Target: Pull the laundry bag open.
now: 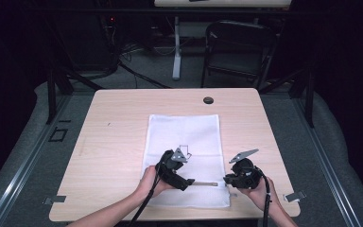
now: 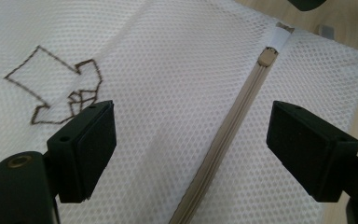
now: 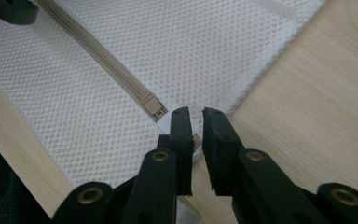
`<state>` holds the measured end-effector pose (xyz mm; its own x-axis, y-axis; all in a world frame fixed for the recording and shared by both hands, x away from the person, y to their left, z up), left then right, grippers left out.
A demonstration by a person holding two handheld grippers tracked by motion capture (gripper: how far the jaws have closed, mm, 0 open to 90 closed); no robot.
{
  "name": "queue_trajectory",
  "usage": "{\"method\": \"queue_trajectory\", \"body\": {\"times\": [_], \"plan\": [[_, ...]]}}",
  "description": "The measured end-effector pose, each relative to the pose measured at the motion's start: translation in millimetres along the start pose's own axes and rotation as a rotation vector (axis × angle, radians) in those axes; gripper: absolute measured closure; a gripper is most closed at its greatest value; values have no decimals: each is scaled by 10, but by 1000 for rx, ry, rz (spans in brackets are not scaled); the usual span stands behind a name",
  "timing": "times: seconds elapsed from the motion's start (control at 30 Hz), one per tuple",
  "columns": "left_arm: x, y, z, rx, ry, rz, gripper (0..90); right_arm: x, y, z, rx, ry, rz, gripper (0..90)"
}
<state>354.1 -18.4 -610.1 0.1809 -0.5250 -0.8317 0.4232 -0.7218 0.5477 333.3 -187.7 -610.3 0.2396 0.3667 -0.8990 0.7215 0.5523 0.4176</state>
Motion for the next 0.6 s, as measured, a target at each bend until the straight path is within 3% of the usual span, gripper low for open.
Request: {"method": "queue_trajectory", "body": {"times": [0.1,0.23,0.47,0.6], "plan": [[86,56,60,30,-15,-11,188,39,1,-16,-19,-1,-12,900],[158,132,125,51,-31,-11,215,103,-24,-41,-44,4,-40,900],[270,209,242,106,-73,4,366,190,-32,-27,-41,10,-50,900],[317,225,259,115,-90,10,436,213,-13,-44,-50,24,-38,900]]}}
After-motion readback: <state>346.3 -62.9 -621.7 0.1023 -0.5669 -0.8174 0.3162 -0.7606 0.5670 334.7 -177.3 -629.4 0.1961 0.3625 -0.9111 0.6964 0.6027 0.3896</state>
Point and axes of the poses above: each handheld gripper's, and its own axes: x roughly forward along the jaws, y roughly out of its top, z roughly to its right, the point moved 9 cm from there along x, roughly forward along the jaws, and after that the axes turned 6 degrees about -z, right-handed, at the moved point
